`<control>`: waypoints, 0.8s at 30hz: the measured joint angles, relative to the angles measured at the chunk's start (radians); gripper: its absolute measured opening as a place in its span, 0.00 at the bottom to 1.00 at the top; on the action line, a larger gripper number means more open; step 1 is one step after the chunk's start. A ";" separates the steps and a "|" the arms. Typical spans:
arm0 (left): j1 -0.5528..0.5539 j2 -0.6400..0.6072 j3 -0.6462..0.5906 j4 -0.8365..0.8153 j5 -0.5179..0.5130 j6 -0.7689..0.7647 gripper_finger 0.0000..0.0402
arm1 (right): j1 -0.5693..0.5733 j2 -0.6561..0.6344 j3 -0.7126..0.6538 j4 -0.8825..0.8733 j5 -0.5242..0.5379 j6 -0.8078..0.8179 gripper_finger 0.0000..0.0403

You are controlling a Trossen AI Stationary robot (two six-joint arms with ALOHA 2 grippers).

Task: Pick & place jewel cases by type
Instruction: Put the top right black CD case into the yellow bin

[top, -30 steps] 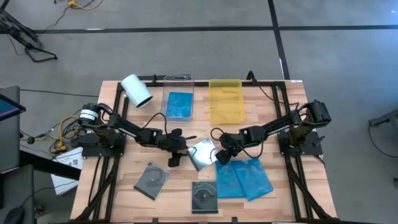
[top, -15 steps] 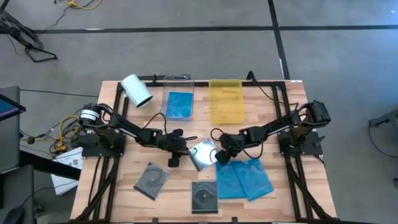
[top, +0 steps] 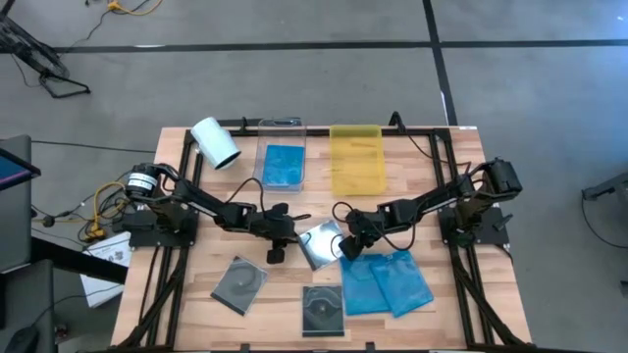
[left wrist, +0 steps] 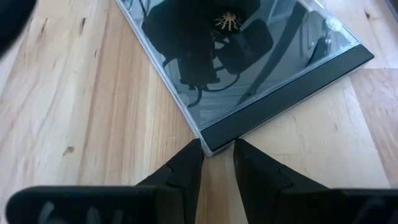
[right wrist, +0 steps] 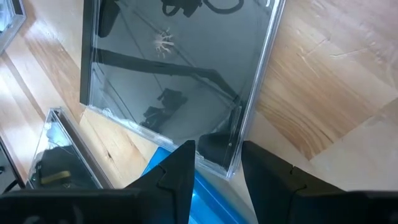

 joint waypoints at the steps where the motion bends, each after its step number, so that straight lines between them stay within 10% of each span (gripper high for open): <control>1: 0.000 0.000 0.005 -0.002 -0.007 -0.005 0.22 | 0.000 0.000 0.000 0.003 0.001 0.001 0.30; 24: 0.003 -0.037 0.047 -0.017 -0.098 -0.072 0.21 | 0.029 -0.002 0.000 0.029 0.060 0.025 0.30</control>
